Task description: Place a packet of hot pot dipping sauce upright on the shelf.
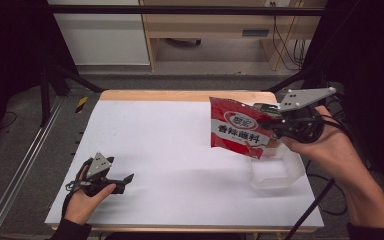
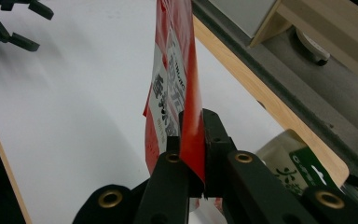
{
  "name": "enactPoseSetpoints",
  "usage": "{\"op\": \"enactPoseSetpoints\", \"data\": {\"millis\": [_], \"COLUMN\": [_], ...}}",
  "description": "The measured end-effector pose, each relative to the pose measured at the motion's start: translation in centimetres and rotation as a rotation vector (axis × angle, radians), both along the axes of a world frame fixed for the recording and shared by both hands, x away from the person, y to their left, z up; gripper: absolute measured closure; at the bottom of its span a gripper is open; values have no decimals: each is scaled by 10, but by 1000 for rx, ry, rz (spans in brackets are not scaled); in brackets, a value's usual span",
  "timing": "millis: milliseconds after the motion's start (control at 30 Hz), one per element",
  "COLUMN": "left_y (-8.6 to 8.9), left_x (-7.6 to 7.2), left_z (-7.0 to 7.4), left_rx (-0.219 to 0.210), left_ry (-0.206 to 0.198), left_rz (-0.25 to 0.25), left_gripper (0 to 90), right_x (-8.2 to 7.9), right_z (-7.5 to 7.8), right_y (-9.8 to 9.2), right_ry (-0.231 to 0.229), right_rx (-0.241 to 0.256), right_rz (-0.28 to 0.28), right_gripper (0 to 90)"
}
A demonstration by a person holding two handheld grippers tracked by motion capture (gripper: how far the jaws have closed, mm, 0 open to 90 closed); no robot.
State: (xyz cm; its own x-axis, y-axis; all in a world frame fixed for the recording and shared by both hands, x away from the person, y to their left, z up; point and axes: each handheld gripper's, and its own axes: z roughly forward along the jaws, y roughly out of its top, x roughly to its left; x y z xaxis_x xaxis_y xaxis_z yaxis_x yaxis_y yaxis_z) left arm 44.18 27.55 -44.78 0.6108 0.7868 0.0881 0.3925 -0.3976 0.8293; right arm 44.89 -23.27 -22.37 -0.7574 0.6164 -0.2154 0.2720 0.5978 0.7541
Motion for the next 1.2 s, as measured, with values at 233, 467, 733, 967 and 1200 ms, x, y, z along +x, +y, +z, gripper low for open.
{"op": "enactPoseSetpoints", "data": {"millis": [233,467,733,967,1200], "left_y": [0,-1,1,1,0], "left_x": [2,2,2,2,2], "left_z": [-4,-5,-5,-5,-5], "left_rx": [17,28,21,20,20], "left_ry": [14,16,12,14,14], "left_rz": [-2,-11,-6,-7,-11], "left_gripper": [62,61,61,61,61], "right_x": [-10,-19,-24,-21,-18], "right_z": [1,-3,-15,-27,-37], "right_y": [-27,-54,-78,-93,-100], "right_ry": [-6,-5,13,36,58], "right_rx": [15,22,29,34,41], "right_rz": [-51,-97,-145,-173,-188], "right_gripper": [899,899,899,899,899]}}
